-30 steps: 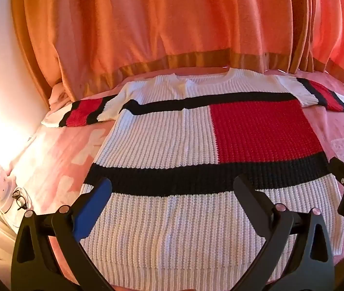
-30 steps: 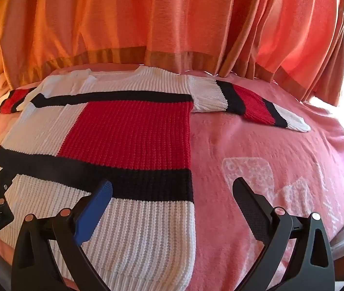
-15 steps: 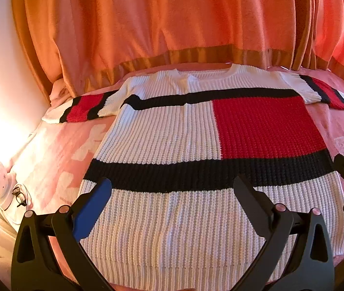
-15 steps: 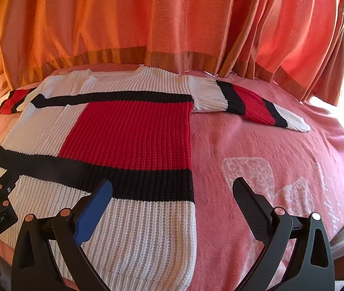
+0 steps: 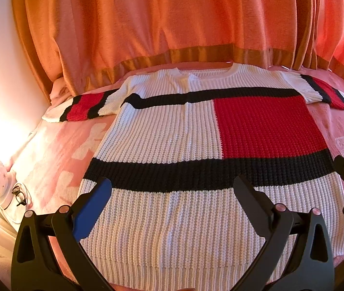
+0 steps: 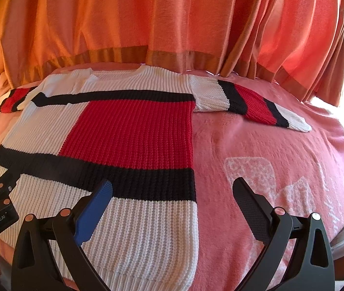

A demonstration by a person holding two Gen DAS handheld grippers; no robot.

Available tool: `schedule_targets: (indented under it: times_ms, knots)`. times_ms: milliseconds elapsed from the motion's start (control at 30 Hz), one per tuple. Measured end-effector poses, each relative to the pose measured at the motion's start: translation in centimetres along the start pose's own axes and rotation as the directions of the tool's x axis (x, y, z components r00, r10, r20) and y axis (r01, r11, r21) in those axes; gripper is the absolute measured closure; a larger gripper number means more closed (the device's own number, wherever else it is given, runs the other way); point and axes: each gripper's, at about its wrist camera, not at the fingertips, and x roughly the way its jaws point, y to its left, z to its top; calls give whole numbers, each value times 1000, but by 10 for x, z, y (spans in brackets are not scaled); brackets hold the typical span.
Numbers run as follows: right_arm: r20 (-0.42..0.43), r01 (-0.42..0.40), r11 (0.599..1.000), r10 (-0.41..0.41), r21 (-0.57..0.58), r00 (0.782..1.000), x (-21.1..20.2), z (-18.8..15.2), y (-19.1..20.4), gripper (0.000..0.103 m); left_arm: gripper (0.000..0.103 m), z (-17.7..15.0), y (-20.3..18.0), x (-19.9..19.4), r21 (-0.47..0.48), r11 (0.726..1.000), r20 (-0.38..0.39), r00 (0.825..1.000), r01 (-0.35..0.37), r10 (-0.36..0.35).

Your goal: Fold small clothes

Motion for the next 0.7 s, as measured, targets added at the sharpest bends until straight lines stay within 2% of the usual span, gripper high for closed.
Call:
schedule_targets:
  times_ms: [700]
  knots:
    - [-2,-2,1000,2,2,1000,1,-1,1,5,5,-1,1,3,-3,1000,-5,1000,-1,1]
